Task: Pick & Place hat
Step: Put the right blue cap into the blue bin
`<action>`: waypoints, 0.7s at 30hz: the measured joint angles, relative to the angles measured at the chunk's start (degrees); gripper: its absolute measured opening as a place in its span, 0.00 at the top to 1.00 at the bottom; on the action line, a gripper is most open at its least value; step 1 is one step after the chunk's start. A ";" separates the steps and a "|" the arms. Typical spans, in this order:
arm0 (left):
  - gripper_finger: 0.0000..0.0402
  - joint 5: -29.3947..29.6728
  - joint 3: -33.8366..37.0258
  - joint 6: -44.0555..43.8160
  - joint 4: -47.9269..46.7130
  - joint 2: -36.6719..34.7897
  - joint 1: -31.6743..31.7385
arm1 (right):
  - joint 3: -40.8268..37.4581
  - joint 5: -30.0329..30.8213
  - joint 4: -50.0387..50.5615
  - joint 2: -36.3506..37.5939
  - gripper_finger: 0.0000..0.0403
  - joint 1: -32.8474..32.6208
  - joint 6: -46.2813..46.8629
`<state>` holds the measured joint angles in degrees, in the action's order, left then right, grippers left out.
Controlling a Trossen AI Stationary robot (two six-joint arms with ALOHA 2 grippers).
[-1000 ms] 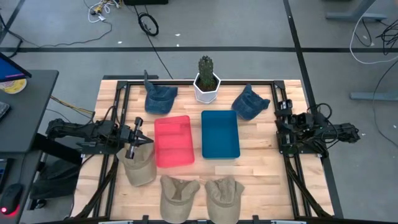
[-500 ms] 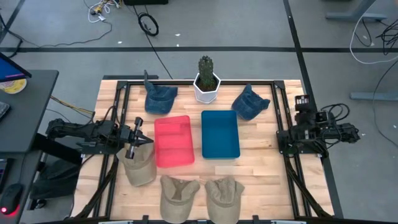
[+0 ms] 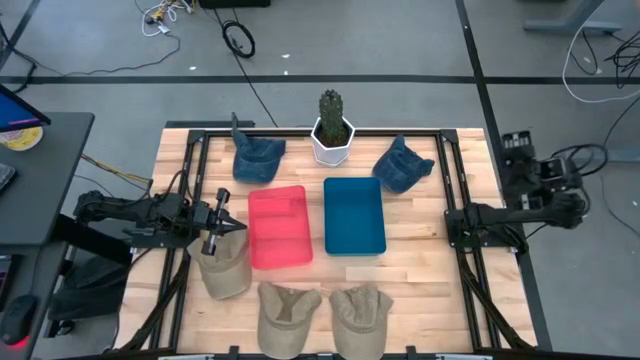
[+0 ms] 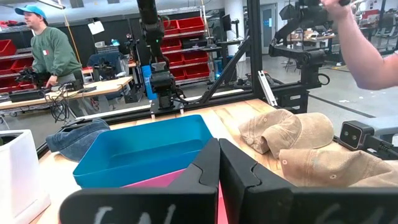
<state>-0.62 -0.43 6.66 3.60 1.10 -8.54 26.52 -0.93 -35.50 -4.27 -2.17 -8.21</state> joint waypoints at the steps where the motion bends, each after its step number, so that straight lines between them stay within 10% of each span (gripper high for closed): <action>1: 0.99 0.00 -0.02 0.00 0.02 0.00 0.00 | 1.44 0.00 0.59 -1.02 0.62 0.00 0.10; 21: 0.99 0.00 0.00 0.00 0.02 0.00 0.00 | 34.81 -0.02 32.48 -28.20 0.62 -0.02 0.50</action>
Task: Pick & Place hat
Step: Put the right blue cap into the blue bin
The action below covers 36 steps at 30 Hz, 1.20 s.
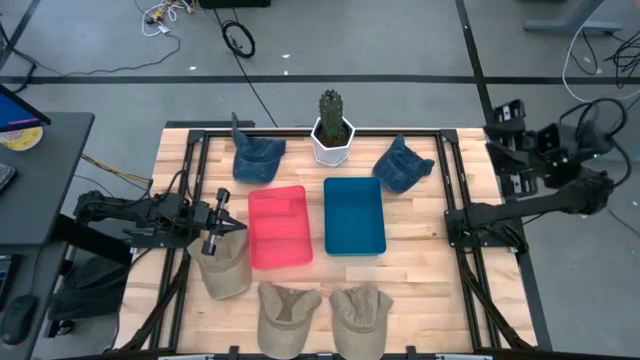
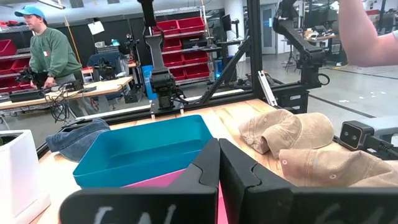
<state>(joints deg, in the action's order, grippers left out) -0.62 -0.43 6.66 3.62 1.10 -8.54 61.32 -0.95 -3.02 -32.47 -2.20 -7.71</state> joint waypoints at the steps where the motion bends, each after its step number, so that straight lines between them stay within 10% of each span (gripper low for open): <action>1: 0.99 0.00 0.00 0.00 -0.02 0.00 0.00 | 1.51 -0.10 2.13 -1.09 0.62 -0.03 0.73; 10: 0.99 0.00 -0.02 0.02 -0.02 0.00 0.00 | 15.07 -1.68 18.20 -10.26 0.62 -0.17 4.58; 24: 0.99 0.00 -0.02 0.00 0.00 0.00 -0.02 | 30.33 39.32 43.06 -19.02 0.62 -0.13 1.25; 36: 0.99 0.00 -0.01 0.00 -0.02 0.00 0.00 | 31.95 48.70 62.04 -23.86 0.62 6.24 12.03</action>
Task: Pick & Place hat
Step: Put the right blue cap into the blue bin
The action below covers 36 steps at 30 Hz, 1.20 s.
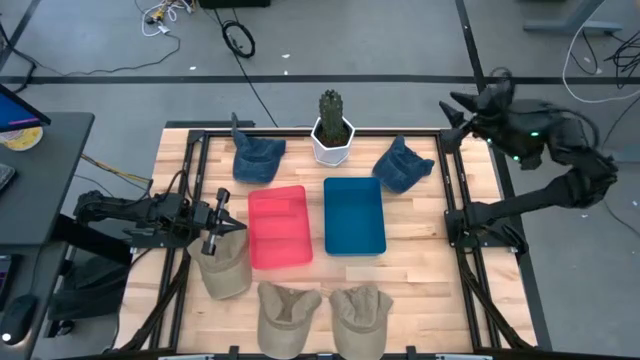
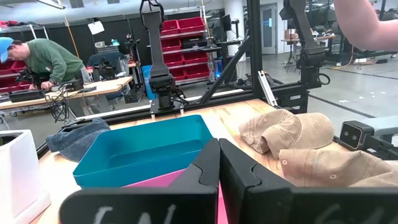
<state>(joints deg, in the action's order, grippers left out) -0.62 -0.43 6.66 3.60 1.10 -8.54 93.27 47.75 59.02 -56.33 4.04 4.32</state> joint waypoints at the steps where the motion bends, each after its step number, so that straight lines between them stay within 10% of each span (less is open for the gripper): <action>1: 0.99 0.00 0.00 0.01 0.00 0.00 0.00 | 0.00 -0.64 2.14 -0.47 0.62 1.20 1.59; 22: 0.99 0.00 -0.02 -0.01 0.02 0.00 -0.02 | -1.35 -25.12 20.87 -16.56 0.61 25.69 4.67; 36: 0.99 0.00 -0.02 -0.01 0.02 0.00 -0.02 | -23.26 -35.51 3.83 -22.05 0.28 38.20 -3.25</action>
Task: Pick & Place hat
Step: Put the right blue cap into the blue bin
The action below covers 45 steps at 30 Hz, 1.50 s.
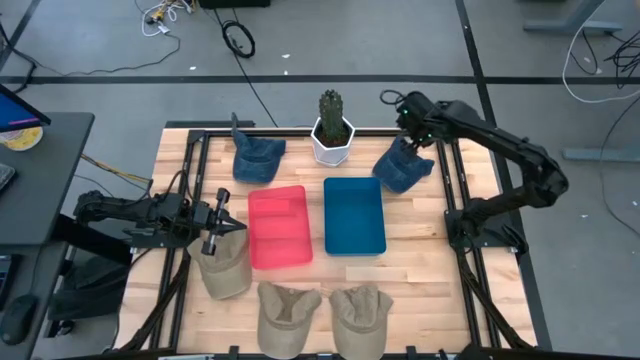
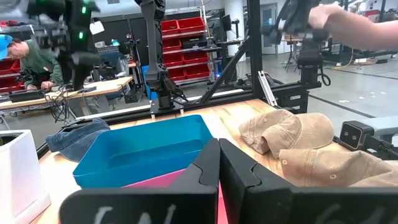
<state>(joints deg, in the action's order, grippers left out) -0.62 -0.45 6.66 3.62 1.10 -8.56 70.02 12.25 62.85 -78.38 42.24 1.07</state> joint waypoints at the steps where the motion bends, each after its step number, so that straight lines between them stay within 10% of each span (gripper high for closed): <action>1: 0.99 0.00 0.02 0.00 0.00 0.00 0.00 | -1.55 -0.39 -1.28 -0.34 0.27 0.81 -0.31; 17: 0.99 0.00 0.02 0.02 0.00 -0.01 0.02 | -17.94 -9.05 -18.52 -8.13 0.29 7.36 -3.92; 45: 0.99 0.00 0.00 0.01 0.00 0.00 0.02 | -19.52 -23.71 -21.27 -6.64 0.30 6.93 -5.02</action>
<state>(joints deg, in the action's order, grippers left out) -0.62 -0.45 6.67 3.62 1.10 -8.54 50.50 -11.46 41.59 -85.01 49.17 -3.95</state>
